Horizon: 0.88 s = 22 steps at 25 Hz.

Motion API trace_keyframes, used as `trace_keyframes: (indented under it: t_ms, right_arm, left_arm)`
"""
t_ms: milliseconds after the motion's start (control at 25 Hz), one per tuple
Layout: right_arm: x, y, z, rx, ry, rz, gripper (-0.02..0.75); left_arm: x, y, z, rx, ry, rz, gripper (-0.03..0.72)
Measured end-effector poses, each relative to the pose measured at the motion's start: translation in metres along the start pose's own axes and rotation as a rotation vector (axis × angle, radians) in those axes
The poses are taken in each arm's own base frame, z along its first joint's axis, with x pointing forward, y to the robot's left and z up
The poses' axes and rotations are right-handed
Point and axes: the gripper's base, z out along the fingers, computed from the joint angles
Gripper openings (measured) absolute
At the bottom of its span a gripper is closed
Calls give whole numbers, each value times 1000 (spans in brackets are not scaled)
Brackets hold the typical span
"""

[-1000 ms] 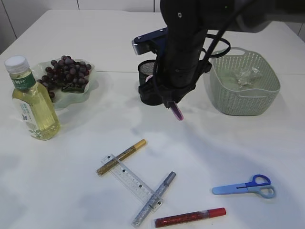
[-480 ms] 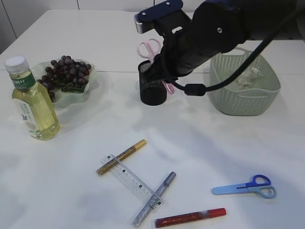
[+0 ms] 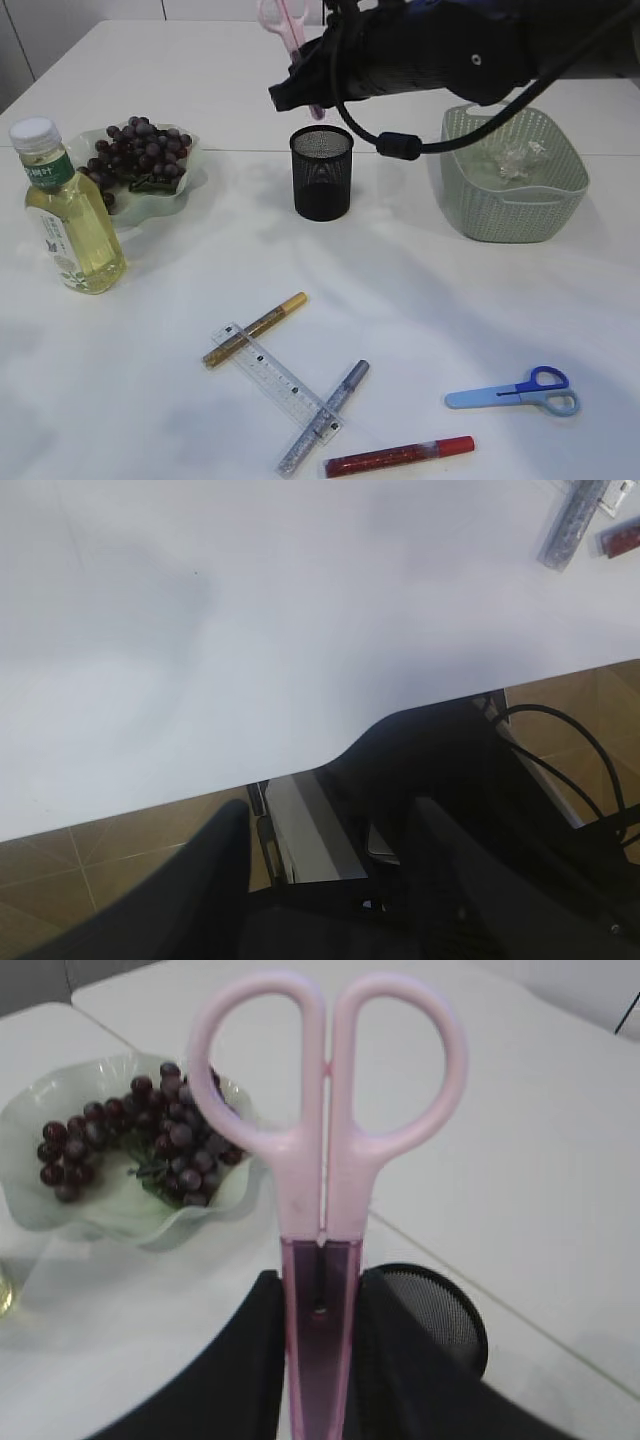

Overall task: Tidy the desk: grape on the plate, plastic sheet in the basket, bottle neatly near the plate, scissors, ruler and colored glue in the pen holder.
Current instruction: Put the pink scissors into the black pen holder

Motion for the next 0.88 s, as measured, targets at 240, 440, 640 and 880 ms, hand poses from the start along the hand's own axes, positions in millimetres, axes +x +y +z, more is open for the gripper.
trace_keyframes:
  t_ms: [240,440,640,880]
  right_arm:
    - [-1,-17,8,19,-120,17,179]
    - [12,-25,27,20,-174,31,179]
    - [28,-28,46,14,-208,45,179]
    - [36,-34,66,21,-220,51,179]
  left_arm:
    - [0,0,0,1,0,0,364]
    - [0,0,0,1,0,0,363]
    - [0,0,0,1,0,0,363]
    - [0,0,0,1,0,0,363]
